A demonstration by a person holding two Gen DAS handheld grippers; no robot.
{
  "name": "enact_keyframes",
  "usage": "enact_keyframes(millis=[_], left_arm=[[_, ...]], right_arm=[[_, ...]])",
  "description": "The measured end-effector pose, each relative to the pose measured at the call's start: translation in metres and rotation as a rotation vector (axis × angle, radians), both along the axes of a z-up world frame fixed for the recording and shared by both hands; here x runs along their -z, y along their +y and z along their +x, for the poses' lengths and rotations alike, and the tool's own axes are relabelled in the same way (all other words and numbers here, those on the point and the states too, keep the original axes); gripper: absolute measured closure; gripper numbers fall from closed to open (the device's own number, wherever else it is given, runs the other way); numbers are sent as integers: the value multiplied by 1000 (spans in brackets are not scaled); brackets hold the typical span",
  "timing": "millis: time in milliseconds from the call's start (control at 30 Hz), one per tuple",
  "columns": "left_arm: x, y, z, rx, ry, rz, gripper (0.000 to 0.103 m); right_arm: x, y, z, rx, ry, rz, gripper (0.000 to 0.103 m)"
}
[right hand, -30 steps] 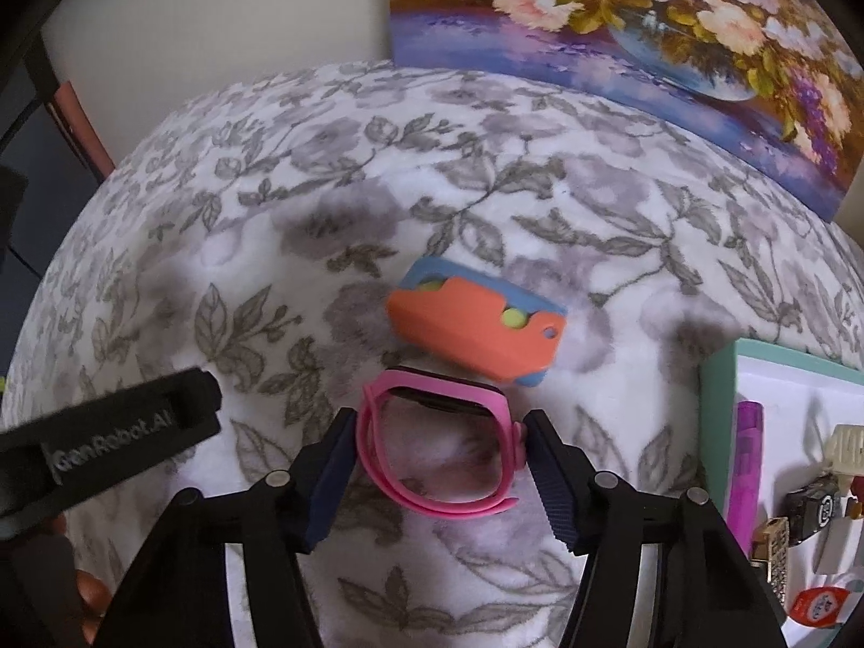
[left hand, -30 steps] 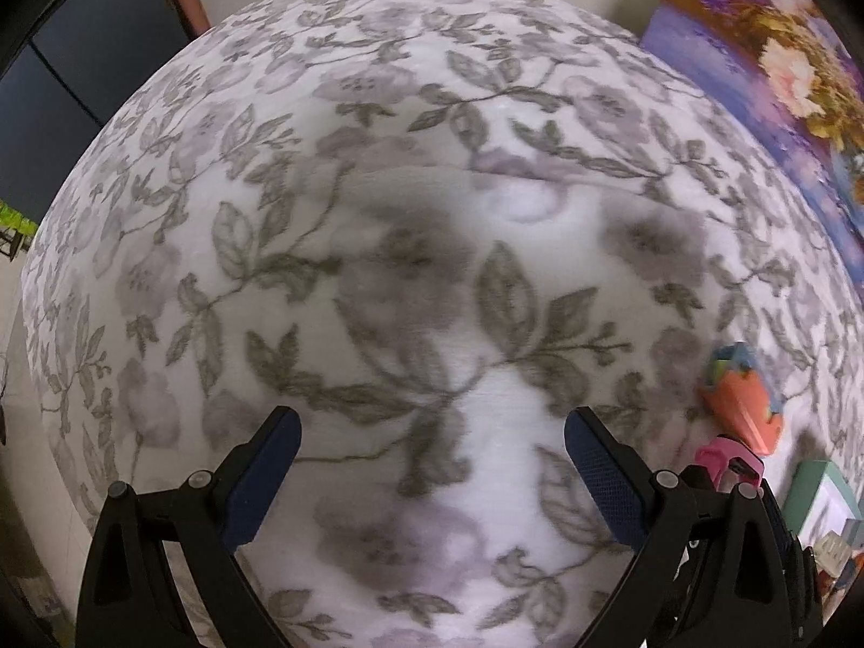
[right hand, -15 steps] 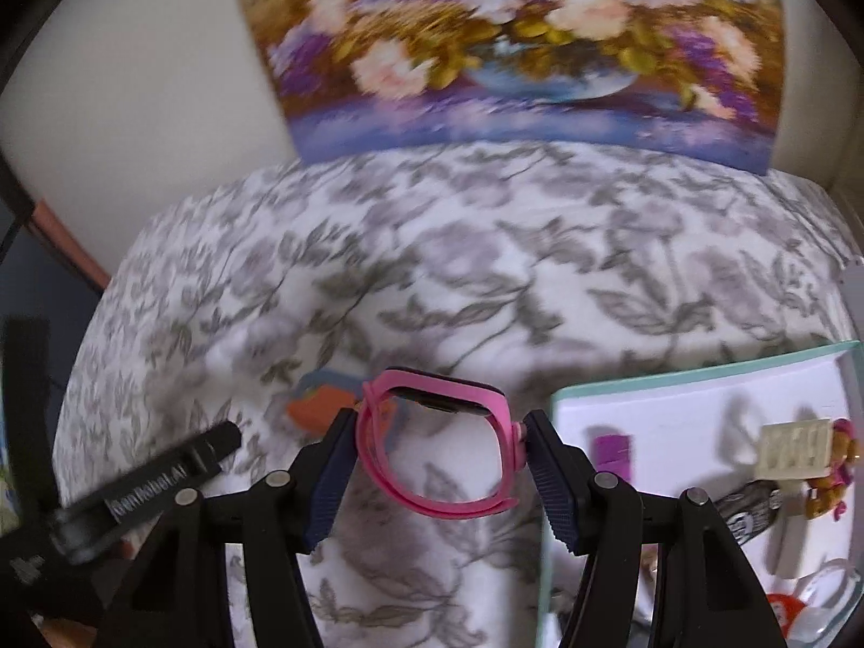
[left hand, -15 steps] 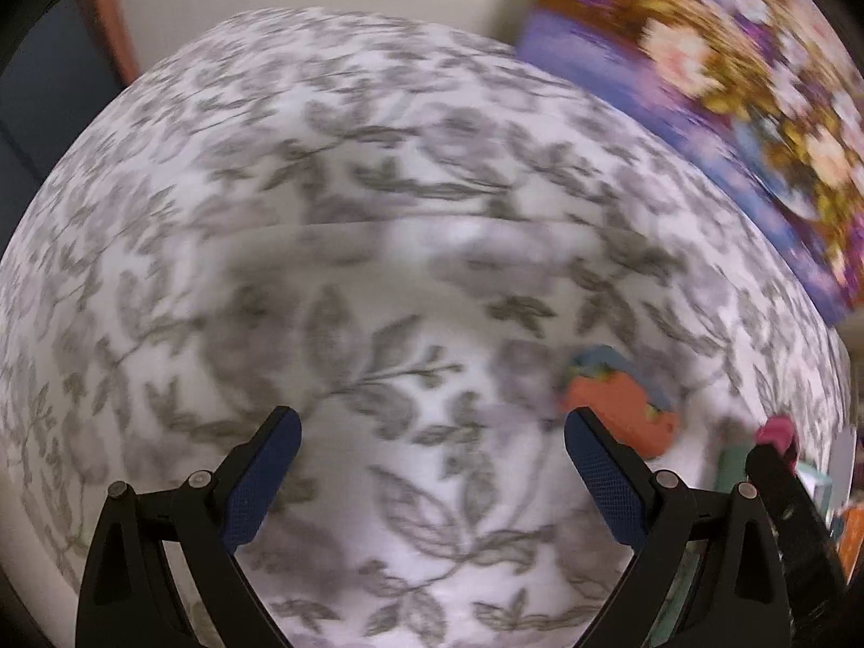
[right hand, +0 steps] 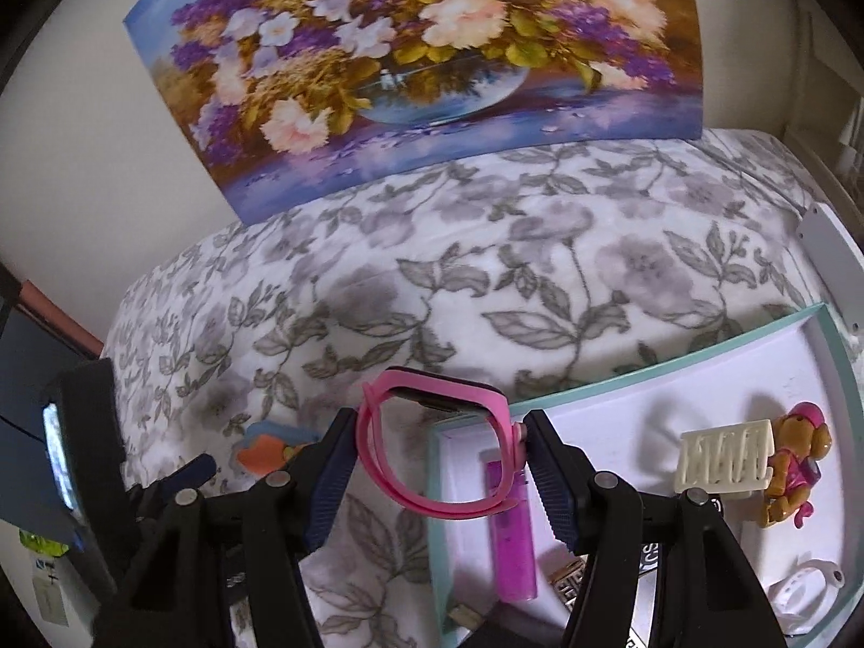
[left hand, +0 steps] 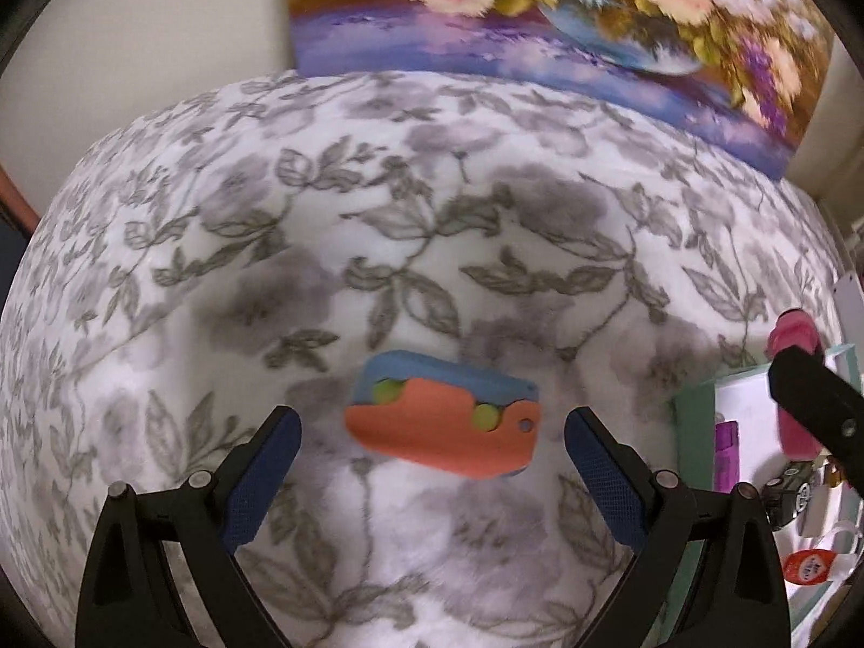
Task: Organize rigid objects
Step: 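Grasp the pink watch with the right gripper while the left gripper grasps the orange-blue toy, then carry the pink watch and orange-blue toy into the tray and release both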
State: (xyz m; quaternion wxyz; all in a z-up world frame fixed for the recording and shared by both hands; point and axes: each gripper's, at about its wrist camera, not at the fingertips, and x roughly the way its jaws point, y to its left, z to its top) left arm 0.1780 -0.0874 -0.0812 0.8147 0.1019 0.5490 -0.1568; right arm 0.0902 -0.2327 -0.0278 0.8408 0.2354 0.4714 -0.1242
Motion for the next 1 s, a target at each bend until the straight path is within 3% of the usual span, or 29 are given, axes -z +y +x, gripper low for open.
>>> enact_keyframes(millis=[133,233,267,600,1000], left_arm=[[12,-7,3,5,-4,28,6],[12,-1,2,-7,8,-7,26],[10,0,0,-8,-2,-8,28],[-4,6,-6,-11,-17,-17,28],[-61,-15,-51,44,-81,-91,28]], right_arm=[[4,-6,-1,8,7,6,38],[7,-7,0,7,11,10,38],[8,-7,0,6,14,10,38],[11,-6,-3,-1,42,-2,38],[-10,-24,-36,54,39,18,38]])
